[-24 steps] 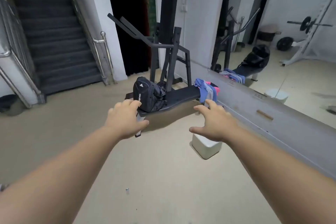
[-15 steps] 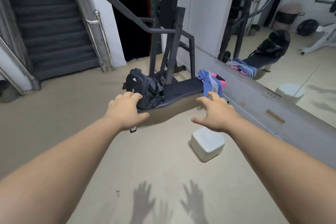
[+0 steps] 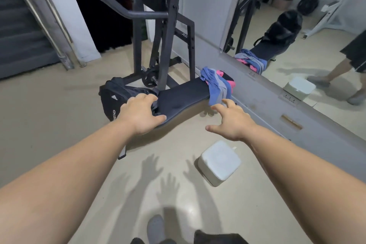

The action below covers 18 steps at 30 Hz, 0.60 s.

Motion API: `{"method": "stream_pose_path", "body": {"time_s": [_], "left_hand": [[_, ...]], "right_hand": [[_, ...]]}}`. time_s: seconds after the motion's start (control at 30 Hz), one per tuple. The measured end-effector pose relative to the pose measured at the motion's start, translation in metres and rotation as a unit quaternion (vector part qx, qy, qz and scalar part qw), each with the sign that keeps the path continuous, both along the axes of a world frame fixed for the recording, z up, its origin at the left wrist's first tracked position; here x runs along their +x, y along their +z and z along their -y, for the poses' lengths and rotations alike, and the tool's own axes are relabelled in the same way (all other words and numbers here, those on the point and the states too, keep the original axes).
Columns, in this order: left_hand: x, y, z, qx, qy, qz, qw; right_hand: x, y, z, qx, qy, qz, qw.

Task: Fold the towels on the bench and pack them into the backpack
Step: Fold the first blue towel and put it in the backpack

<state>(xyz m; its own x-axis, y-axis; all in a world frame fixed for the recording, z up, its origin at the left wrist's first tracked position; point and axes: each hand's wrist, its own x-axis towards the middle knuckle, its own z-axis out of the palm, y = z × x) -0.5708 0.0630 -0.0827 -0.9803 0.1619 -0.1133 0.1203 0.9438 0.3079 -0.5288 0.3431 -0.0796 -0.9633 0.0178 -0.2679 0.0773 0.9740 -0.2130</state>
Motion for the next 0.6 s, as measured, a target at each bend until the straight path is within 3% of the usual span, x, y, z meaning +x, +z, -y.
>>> {"method": "stream_pose_path", "body": {"time_s": [0.27, 0.47, 0.6], "left_hand": [[-0.149, -0.04, 0.002, 0.012, -0.006, 0.068, 0.998], [-0.271, -0.086, -0.012, -0.024, 0.006, 0.11, 0.994], [-0.351, -0.098, -0.029, -0.001, 0.029, 0.131, 0.991]], "right_hand": [[-0.144, -0.056, -0.009, -0.058, -0.041, 0.046, 0.996], [-0.283, -0.106, -0.041, -0.058, -0.028, 0.084, 0.994], [-0.374, -0.118, -0.058, -0.054, -0.022, 0.121, 0.991]]}}
